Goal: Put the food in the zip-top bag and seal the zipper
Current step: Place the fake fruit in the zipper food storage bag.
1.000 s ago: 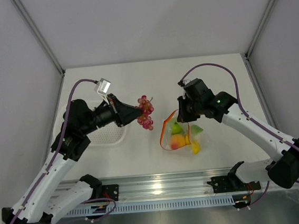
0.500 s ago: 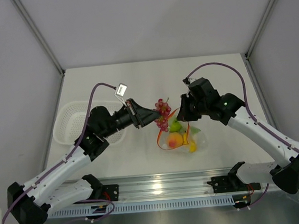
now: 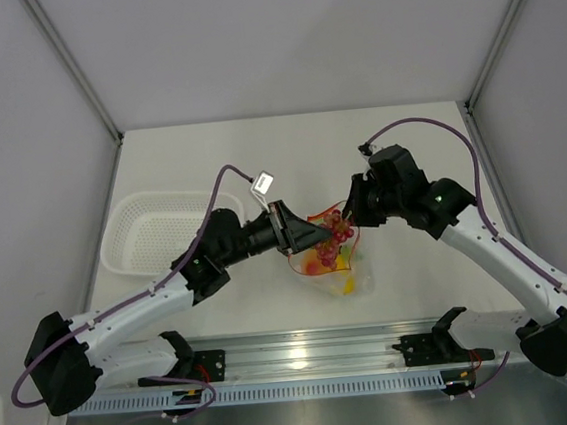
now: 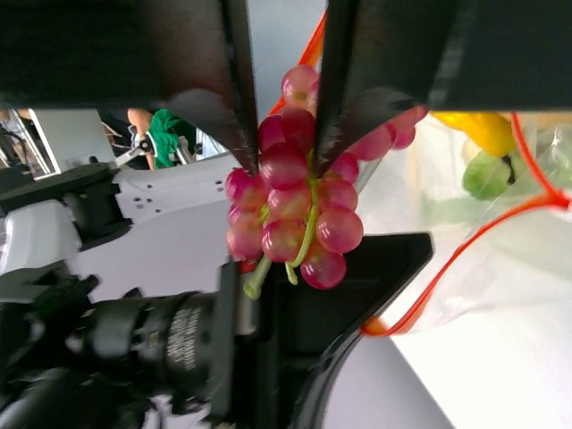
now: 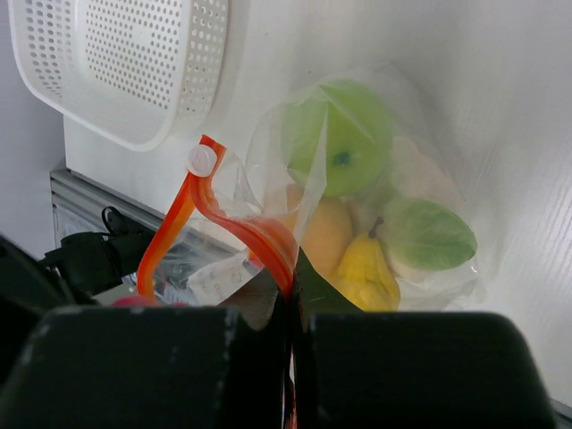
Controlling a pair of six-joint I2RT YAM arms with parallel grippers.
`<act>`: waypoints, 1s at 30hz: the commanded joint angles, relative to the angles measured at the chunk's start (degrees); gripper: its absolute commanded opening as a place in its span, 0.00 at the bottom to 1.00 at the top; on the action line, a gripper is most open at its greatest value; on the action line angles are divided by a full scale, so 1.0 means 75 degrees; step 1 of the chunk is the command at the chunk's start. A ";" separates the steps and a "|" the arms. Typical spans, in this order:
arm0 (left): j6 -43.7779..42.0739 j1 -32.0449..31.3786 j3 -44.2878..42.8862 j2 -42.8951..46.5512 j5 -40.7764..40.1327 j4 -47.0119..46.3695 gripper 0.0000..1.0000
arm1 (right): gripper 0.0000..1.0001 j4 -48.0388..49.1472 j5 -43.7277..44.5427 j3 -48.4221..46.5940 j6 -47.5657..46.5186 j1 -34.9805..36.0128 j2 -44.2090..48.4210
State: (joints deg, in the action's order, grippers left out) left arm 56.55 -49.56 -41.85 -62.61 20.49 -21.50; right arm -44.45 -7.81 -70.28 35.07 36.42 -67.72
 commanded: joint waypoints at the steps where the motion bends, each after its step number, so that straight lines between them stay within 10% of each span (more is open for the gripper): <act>1: 0.0042 -0.0212 0.0106 -0.0229 -0.0341 -0.0216 0.36 | 0.00 0.0465 -0.0224 -0.0086 0.0187 -0.0145 0.0346; 5: -0.0390 -0.0399 -0.0021 -0.0359 -0.0493 0.0064 0.55 | 0.00 0.0430 -0.0259 -0.0040 0.0164 -0.0204 0.0416; 9: -0.1152 -0.0493 -0.0280 0.0027 -0.1137 0.0814 1.00 | 0.00 0.0418 -0.0294 0.0031 0.0164 -0.0204 0.0440; 20: -0.3064 -0.0786 -0.1346 0.1223 -0.2697 0.3859 1.00 | 0.00 0.0383 -0.0423 0.0160 0.0152 -0.0216 0.0534; 30: -0.2900 -0.0951 -0.0608 0.0567 -0.2042 0.3746 0.99 | 0.00 0.0196 -0.0411 0.0066 0.0070 -0.0216 0.0592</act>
State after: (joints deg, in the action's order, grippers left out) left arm 35.48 -56.07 -47.70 -56.82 3.29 5.82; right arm -44.53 -10.00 -68.31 35.53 35.00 -65.56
